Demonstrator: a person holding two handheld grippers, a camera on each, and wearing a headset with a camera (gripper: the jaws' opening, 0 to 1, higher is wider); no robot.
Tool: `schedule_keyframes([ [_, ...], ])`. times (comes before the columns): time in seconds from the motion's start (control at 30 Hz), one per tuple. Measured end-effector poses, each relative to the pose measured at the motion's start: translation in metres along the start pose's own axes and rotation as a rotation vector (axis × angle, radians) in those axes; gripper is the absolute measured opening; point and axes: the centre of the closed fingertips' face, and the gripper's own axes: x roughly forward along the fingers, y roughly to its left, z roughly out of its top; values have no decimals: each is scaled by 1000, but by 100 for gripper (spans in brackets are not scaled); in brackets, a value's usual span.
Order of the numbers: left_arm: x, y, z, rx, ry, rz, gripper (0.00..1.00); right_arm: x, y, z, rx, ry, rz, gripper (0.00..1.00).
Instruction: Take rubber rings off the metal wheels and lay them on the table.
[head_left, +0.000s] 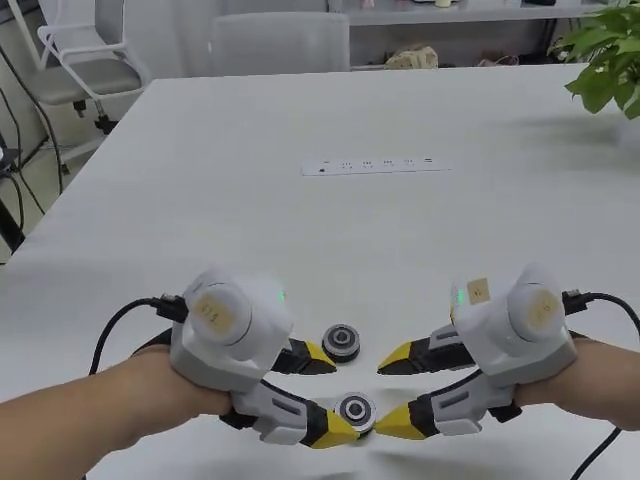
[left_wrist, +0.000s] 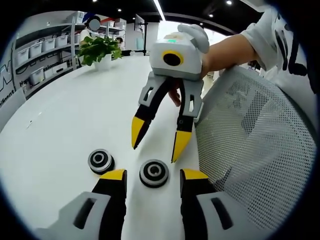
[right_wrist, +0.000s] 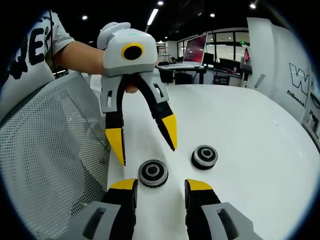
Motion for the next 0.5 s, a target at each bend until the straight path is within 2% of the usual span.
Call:
schedule_keyframes([
  [0.5,10,-3,-4,29,-5,-12,21,1,2,-2,8,-5,13,32],
])
